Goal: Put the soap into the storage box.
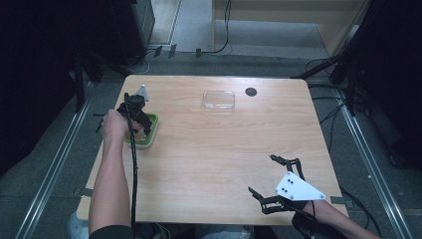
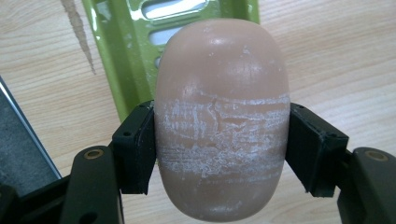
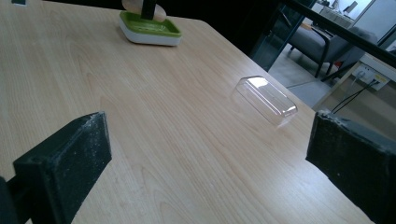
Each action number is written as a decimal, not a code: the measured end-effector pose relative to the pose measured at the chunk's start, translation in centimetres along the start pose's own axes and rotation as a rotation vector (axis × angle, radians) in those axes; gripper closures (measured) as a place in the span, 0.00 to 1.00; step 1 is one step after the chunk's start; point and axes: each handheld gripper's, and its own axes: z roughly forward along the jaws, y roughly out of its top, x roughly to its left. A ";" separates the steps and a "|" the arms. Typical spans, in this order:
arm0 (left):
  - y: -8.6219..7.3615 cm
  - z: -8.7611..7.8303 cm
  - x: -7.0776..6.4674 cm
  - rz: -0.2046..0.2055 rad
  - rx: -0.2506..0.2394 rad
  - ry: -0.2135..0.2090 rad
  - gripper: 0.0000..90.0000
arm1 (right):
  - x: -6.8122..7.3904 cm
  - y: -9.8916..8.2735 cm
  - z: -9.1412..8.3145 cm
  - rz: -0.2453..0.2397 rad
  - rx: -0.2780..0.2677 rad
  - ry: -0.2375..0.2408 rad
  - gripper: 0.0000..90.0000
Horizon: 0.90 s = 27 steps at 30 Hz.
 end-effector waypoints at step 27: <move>1.3 2.6 1.4 -0.062 -0.051 0.009 0.37 | 0.0 0.0 0.1 0.000 0.002 0.004 0.00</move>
